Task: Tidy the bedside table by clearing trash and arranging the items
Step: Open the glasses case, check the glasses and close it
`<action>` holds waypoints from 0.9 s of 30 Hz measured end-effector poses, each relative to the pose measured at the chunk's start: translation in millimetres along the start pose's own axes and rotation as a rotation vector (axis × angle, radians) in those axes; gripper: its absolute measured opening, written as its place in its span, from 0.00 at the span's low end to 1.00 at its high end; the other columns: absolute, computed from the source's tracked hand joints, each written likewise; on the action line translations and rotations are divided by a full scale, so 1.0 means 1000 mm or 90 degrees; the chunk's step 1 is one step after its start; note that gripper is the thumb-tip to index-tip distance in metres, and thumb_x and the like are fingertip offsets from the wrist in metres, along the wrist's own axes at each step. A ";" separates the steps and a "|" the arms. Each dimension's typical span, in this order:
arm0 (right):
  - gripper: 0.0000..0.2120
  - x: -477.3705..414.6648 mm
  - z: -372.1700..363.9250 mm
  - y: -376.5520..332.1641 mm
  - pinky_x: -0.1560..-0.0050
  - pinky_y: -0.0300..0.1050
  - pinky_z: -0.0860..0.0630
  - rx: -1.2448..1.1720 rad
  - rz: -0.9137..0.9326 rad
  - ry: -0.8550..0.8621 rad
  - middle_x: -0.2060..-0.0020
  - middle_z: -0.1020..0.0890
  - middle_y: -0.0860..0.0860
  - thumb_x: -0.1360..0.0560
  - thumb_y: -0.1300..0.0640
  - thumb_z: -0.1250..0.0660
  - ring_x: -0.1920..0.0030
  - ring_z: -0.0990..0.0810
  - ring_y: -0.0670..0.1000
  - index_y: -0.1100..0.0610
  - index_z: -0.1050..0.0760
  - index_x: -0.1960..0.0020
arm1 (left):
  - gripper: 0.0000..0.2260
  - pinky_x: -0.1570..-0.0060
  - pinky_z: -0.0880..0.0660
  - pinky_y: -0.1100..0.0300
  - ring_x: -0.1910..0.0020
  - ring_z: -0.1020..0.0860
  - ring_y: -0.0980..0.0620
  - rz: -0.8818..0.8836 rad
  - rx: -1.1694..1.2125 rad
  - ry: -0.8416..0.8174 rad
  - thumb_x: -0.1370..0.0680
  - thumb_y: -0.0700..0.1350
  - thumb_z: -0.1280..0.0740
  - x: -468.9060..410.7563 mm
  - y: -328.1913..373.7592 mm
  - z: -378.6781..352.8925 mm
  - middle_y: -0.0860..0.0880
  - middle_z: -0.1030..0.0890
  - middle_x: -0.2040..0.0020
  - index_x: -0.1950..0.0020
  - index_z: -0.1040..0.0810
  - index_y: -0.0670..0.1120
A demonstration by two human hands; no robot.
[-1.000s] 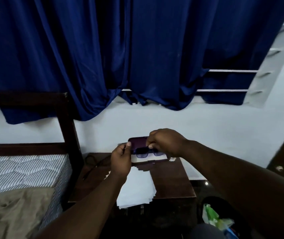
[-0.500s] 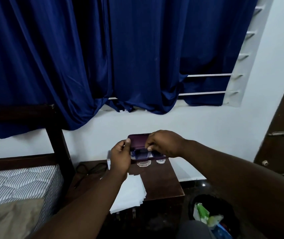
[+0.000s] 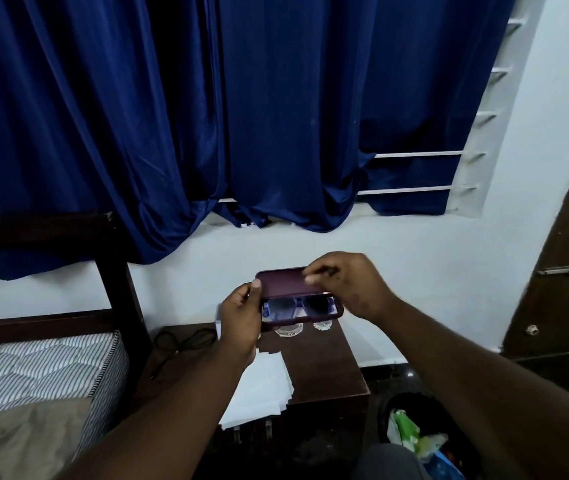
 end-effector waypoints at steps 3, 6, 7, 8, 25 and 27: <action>0.03 0.026 0.013 0.023 0.59 0.35 0.22 -0.230 -0.114 0.247 0.60 0.13 0.45 0.27 0.55 0.23 0.62 0.17 0.42 0.51 0.15 0.55 | 0.13 0.52 0.17 0.50 0.53 0.14 0.43 -0.004 -0.004 -0.013 0.16 0.50 0.36 -0.004 0.005 0.004 0.42 0.12 0.51 0.48 0.15 0.44; 0.17 0.054 -0.004 0.047 0.57 0.43 0.23 -0.488 -0.273 0.182 0.48 0.14 0.54 0.29 0.58 0.24 0.55 0.18 0.50 0.57 0.19 0.41 | 0.13 0.57 0.16 0.53 0.56 0.13 0.45 0.015 0.015 -0.008 0.16 0.50 0.36 -0.005 0.010 0.005 0.43 0.12 0.54 0.52 0.14 0.46; 0.23 0.063 -0.011 0.053 0.55 0.44 0.23 -0.539 -0.296 0.121 0.44 0.15 0.56 0.30 0.58 0.23 0.53 0.17 0.50 0.57 0.21 0.36 | 0.13 0.56 0.16 0.52 0.57 0.13 0.45 0.023 0.018 -0.008 0.16 0.50 0.36 -0.006 0.012 0.004 0.43 0.12 0.54 0.52 0.14 0.46; 0.26 0.068 -0.017 0.055 0.54 0.45 0.23 -0.573 -0.299 0.064 0.41 0.15 0.55 0.31 0.58 0.23 0.51 0.17 0.50 0.56 0.22 0.33 | 0.13 0.55 0.16 0.51 0.56 0.13 0.44 0.029 0.020 -0.010 0.16 0.49 0.36 -0.006 0.012 0.004 0.43 0.12 0.54 0.52 0.14 0.46; 0.26 0.062 -0.052 0.053 0.55 0.39 0.19 -0.698 -0.222 0.045 0.43 0.15 0.58 0.33 0.57 0.21 0.52 0.16 0.49 0.58 0.18 0.36 | 0.14 0.60 0.17 0.54 0.59 0.13 0.45 0.083 0.000 -0.029 0.16 0.51 0.37 -0.003 0.015 0.012 0.42 0.12 0.54 0.48 0.16 0.44; 0.25 0.063 -0.053 0.055 0.56 0.39 0.19 -0.697 -0.221 0.050 0.45 0.15 0.58 0.33 0.57 0.21 0.54 0.16 0.49 0.58 0.18 0.37 | 0.17 0.60 0.18 0.54 0.61 0.12 0.46 0.115 -0.034 -0.025 0.16 0.57 0.38 -0.004 0.018 0.014 0.43 0.12 0.55 0.51 0.15 0.46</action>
Point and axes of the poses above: each hand's wrist, its own x-axis away from the middle knuckle, its own z-axis out of the back of the hand, y = z × x, the point moved 2 cm from there along -x, towards the middle knuckle
